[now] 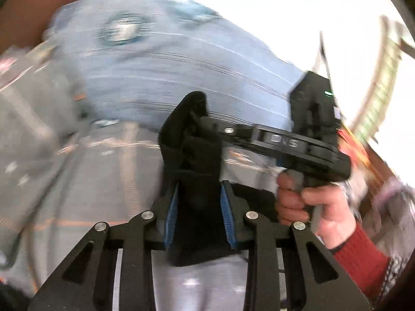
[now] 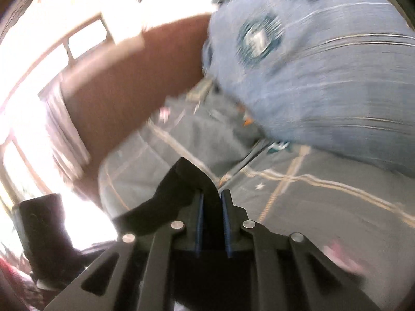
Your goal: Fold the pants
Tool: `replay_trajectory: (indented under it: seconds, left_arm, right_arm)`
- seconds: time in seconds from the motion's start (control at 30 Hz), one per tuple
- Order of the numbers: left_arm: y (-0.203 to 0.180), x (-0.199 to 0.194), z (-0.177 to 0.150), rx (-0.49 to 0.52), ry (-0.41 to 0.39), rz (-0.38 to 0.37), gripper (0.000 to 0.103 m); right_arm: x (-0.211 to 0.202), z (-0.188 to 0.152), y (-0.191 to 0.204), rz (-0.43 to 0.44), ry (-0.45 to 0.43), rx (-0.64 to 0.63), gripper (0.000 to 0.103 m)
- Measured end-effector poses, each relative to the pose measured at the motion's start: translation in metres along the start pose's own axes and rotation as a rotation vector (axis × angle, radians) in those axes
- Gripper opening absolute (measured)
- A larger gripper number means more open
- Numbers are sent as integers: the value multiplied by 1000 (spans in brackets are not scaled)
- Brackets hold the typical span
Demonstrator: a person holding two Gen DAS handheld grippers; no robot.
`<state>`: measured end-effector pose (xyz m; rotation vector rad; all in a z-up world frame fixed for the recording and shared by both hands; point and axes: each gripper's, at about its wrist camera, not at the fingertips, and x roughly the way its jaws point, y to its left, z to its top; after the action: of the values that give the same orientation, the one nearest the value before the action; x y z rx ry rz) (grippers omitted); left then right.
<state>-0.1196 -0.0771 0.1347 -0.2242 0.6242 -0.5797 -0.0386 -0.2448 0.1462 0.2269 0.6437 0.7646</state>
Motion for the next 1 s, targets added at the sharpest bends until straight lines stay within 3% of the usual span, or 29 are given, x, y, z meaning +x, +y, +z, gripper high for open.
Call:
replay_trajectory:
  seconds: [0.13, 0.2, 0.3, 0.33, 0.4, 0.43, 0.47, 0.53, 0.57, 0.63, 0.77, 0.87, 1.0]
  left_arm:
    - [-54, 55, -16, 139, 117, -90, 27]
    - [-64, 93, -33, 133, 217, -117, 22]
    - [-66, 126, -51, 107, 297, -104, 21]
    - [-67, 126, -51, 106, 296, -111, 21]
    - [-68, 116, -46, 108, 295, -149, 21]
    - [-68, 111, -42, 116, 297, -155, 24]
    - [-67, 104, -35, 137, 297, -144, 27]
    - [-63, 95, -26, 171, 286, -114, 58]
    - [-57, 90, -19, 181, 277, -97, 72]
    - [-46, 85, -9, 183, 267, -90, 81]
    - [-22, 103, 15, 218, 297, -82, 86]
    - [-15, 132, 28, 263, 342, -71, 86]
    - [-10, 163, 33, 267, 420, -110, 86]
  right_arm:
    - [-67, -28, -50, -106, -92, 116, 0]
    - [-93, -48, -84, -157, -125, 235, 0]
    - [-111, -72, -108, -280, -95, 277, 0]
    - [-117, -80, -110, -296, -79, 278, 5]
    - [-128, -89, -111, -283, -68, 281, 7]
    - [-131, -93, -108, -275, -71, 281, 15]
    - [-135, -97, -108, -264, -75, 285, 35]
    - [-134, -102, -102, -220, -80, 297, 52]
    - [-129, -104, -98, -195, -75, 296, 52]
    - [-120, -107, -89, -164, -53, 282, 56]
    - [-101, -114, -75, -135, -11, 253, 75]
    - [-88, -115, -74, -147, 5, 248, 76]
    - [-74, -115, -77, -140, -1, 259, 76]
